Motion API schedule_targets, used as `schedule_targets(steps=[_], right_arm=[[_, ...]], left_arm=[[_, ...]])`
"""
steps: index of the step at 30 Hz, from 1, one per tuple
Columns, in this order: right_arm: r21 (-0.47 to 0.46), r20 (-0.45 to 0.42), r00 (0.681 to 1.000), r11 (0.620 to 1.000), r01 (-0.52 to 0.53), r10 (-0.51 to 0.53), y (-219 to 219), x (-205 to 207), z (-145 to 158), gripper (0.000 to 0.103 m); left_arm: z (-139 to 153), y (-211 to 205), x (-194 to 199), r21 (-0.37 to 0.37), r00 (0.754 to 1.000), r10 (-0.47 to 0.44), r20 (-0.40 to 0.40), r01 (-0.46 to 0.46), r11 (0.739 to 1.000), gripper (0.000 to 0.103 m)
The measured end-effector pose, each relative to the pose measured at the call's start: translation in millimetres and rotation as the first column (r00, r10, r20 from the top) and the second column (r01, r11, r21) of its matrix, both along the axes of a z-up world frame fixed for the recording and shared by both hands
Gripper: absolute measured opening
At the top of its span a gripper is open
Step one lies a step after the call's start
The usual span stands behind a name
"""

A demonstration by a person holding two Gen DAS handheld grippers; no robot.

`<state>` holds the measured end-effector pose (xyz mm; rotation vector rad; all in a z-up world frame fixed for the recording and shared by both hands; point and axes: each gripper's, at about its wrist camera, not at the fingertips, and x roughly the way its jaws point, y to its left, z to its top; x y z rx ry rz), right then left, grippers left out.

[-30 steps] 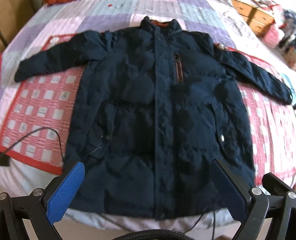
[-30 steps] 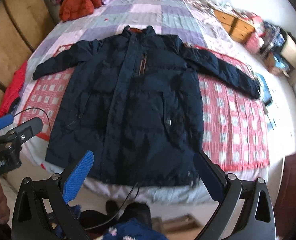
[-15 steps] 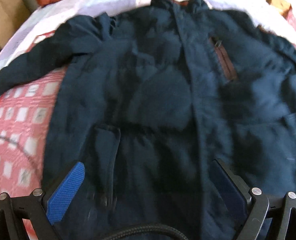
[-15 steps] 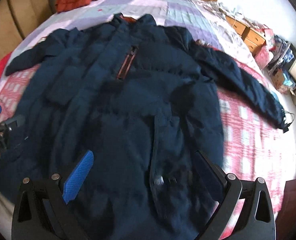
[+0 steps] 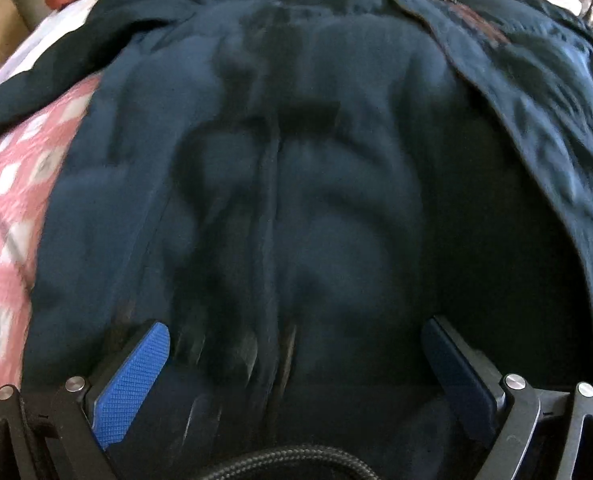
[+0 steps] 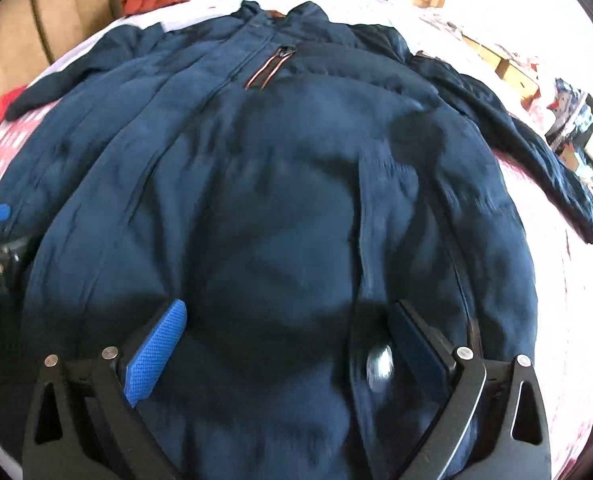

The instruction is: Fold large clothes

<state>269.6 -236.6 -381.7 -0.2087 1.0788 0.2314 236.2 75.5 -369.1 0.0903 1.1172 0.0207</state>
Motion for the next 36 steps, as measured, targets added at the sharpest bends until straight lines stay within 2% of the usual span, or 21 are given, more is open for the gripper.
schedule_targets(steps=[6, 9, 13, 18, 21, 24, 27, 30, 33, 36], right_arm=[[-0.029, -0.042, 0.998, 0.999, -0.042, 0.041, -32, -85, -1, 0.103], [-0.001, -0.070, 0.998, 1.000, -0.001, 0.001, -57, -112, 1, 0.103], [-0.038, -0.086, 0.996, 0.999, 0.004, -0.008, -75, -136, 5, 0.103], [-0.080, -0.151, 0.988, 0.997, 0.001, -0.013, -88, -148, 6, 0.102], [-0.112, -0.153, 0.988, 0.993, -0.025, 0.008, -78, -142, 17, 0.102], [-0.072, -0.093, 0.992, 0.994, -0.088, 0.081, -59, -131, 37, 0.102], [-0.021, -0.033, 0.987, 0.987, -0.158, 0.157, -22, -93, 52, 0.102], [0.049, 0.008, 0.983, 0.982, -0.182, 0.181, 12, -26, 64, 0.102], [0.096, 0.072, 0.983, 0.980, -0.174, 0.167, 37, 54, 82, 0.102], [0.043, 0.145, 0.976, 0.984, -0.173, 0.165, 57, 118, 95, 0.102]], left_arm=[[-1, 15, -71, 0.020, 0.999, 0.033, -0.002, -0.033, 0.999, 0.103], [2, 29, -96, 0.007, 0.997, 0.077, -0.012, -0.077, 0.997, 0.103], [5, 34, -117, 0.039, 0.997, 0.077, -0.021, -0.076, 0.996, 0.103], [19, 33, -124, 0.072, 0.992, 0.095, -0.079, -0.089, 0.993, 0.103], [41, 20, -118, 0.043, 0.998, 0.059, -0.031, -0.058, 0.997, 0.103], [58, 1, -96, 0.025, 1.000, 0.018, 0.018, -0.018, 1.000, 0.103], [79, -19, -45, -0.043, 0.996, -0.013, 0.090, 0.016, 0.999, 0.103], [95, -35, 13, -0.068, 0.987, -0.055, 0.148, 0.066, 0.996, 0.103], [110, -45, 93, -0.085, 0.972, -0.100, 0.211, 0.120, 0.989, 0.103], [115, -51, 151, -0.089, 0.968, -0.102, 0.228, 0.125, 0.988, 0.103]])
